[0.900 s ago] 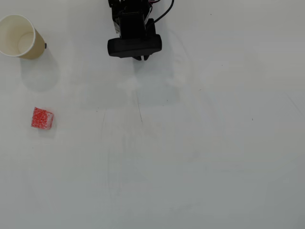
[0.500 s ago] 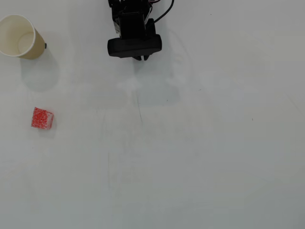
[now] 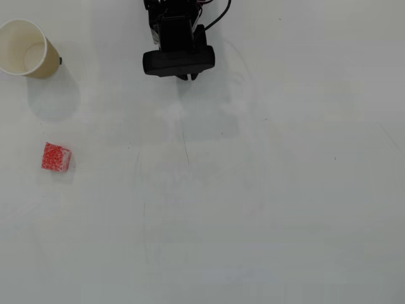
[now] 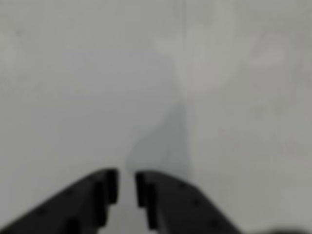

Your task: Pick up the cube and drop it in the cup.

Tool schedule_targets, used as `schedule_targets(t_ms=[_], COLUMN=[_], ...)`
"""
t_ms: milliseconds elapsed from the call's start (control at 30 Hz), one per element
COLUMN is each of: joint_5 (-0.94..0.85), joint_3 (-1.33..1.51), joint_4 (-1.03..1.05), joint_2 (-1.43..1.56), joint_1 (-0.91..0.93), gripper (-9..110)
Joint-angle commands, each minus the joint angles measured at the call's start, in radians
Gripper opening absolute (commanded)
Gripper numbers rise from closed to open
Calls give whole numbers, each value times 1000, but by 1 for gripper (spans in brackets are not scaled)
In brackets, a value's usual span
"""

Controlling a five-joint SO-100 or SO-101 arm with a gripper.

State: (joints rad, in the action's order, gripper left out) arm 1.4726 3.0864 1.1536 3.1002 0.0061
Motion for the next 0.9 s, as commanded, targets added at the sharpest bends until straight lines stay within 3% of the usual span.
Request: schedule_targets(t_ms=[0, 333, 633, 867], joint_5=[3, 0, -6, -8], joint_3=[35, 35, 35, 35], joint_4=[2, -28, -336, -506], joint_2=[35, 35, 37, 37], joint_1=[9, -23, 5, 144], gripper=[1, 1, 1, 1])
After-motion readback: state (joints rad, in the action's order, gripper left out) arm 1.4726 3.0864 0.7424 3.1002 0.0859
